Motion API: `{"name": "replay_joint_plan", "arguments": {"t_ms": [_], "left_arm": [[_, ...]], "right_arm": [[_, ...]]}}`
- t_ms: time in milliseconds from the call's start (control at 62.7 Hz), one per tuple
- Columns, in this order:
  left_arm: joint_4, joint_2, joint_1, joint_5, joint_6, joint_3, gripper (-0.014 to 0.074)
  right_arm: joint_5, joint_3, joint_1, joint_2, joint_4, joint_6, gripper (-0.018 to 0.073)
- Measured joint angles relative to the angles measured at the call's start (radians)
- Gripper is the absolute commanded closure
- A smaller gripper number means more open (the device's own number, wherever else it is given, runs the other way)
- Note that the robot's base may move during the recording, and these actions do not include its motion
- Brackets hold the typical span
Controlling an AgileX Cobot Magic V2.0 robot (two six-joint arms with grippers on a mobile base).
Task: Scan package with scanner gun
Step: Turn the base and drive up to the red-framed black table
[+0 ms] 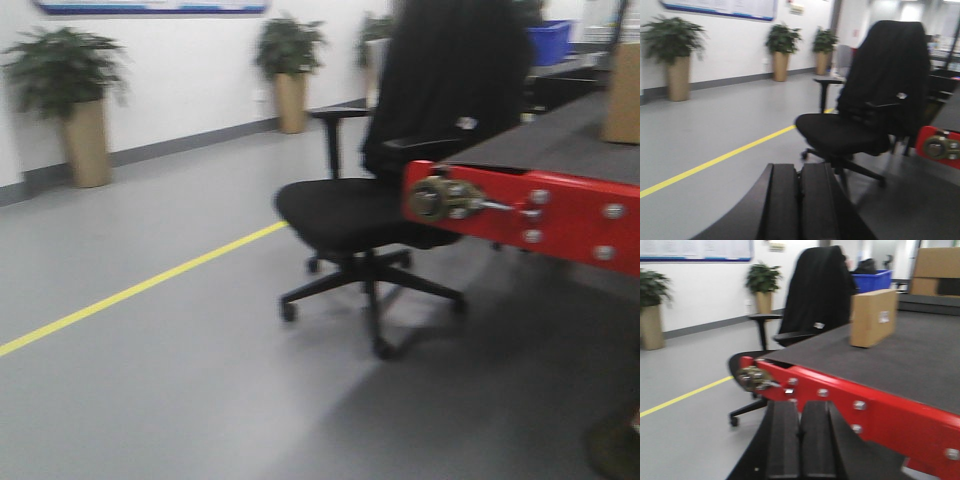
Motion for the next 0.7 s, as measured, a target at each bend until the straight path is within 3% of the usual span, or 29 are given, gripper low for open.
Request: {"name": "replay_joint_plan", "arguments": {"t_ms": [701], "left_arm": [[0.0, 0.0, 0.0, 0.0, 0.0, 0.0, 0.0707]], "right_arm": [[0.0, 0.0, 0.0, 0.0, 0.0, 0.0, 0.0722]]}}
